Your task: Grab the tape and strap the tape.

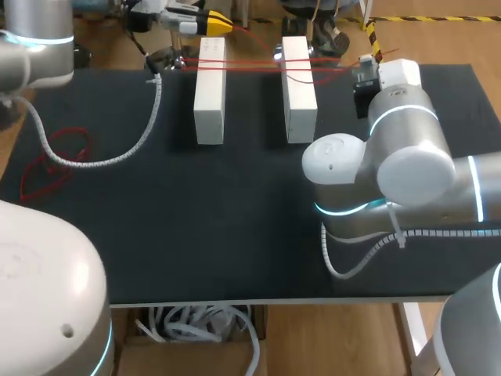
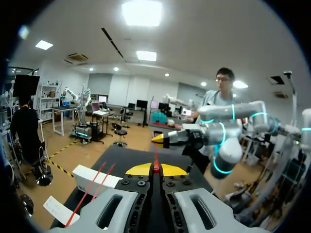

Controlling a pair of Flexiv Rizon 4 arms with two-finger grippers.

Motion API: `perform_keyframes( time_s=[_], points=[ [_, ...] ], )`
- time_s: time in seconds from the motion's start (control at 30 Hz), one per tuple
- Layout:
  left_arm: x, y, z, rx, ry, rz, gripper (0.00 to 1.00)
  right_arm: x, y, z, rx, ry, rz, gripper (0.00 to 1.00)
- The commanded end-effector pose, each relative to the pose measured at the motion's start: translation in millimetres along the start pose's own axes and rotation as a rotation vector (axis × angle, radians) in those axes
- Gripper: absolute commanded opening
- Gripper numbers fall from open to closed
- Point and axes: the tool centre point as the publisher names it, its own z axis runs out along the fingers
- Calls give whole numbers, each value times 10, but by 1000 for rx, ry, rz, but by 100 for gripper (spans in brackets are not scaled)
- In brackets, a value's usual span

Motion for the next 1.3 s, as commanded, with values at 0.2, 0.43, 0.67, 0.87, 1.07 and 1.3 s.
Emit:
perform_keyframes(
  time_s=[0.2, 0.43, 0.67, 0.87, 1.07, 1.3],
  points=[
    [151, -96, 211, -1557, -425, -283, 0, 18, 22, -2, 5, -4, -1, 0],
    [175, -59, 423, -1761, -400, -220, 0, 18, 22, -2, 5, -4, -1, 0],
    [225, -11, 542, -1737, -376, -188, 0, 18, 22, -2, 5, -4, -1, 0],
    [241, -1, 552, -1705, -369, -196, 0, 18, 22, -2, 5, -4, -1, 0],
    [241, -1, 552, -1705, -369, -196, 0, 18, 22, -2, 5, -4, -1, 0],
    [241, -1, 552, -1705, -369, -196, 0, 18, 22, -2, 5, -4, -1, 0]
  ],
)
